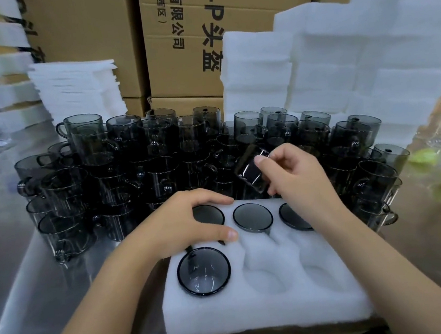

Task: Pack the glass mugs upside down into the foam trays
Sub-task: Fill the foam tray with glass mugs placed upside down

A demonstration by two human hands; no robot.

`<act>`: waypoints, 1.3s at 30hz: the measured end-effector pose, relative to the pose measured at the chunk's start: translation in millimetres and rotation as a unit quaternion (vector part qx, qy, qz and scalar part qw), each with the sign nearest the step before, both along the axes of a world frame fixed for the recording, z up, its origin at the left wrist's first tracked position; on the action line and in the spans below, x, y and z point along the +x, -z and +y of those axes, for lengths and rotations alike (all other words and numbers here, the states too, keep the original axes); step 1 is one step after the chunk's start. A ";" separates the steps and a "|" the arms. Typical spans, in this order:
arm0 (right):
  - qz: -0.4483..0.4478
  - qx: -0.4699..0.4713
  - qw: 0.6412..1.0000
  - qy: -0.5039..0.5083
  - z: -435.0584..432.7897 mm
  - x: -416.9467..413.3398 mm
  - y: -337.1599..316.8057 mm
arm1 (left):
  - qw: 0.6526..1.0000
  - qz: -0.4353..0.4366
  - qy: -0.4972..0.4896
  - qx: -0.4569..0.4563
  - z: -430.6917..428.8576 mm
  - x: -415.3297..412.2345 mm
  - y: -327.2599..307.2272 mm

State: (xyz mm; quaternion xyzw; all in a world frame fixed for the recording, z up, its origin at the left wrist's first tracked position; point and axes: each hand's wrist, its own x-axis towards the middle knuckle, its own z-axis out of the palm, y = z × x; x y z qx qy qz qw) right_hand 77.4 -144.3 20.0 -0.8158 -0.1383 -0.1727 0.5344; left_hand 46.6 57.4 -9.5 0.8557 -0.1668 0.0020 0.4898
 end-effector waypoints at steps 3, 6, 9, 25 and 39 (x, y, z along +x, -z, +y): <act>-0.014 -0.039 0.999 -0.003 -1.4 -2.1 2.6 | 1.000 -0.014 0.004 -0.012 0.1 0.0 1.7; -0.051 -0.066 0.996 -0.027 -3.0 -6.6 1.7 | 1.000 -0.017 0.005 -0.022 2.0 0.2 4.8; -0.076 -0.099 0.991 -0.054 -7.3 -13.2 0.2 | 1.000 -0.019 0.005 -0.025 3.6 0.4 6.4; -0.139 -0.193 0.969 -0.071 -25.5 -50.0 -0.8 | 0.999 -0.033 -0.002 -0.039 3.4 -2.5 7.4; -0.042 -0.335 0.922 -0.189 -24.3 -92.9 -12.8 | 0.999 -0.035 -0.004 -0.039 4.0 -3.4 7.2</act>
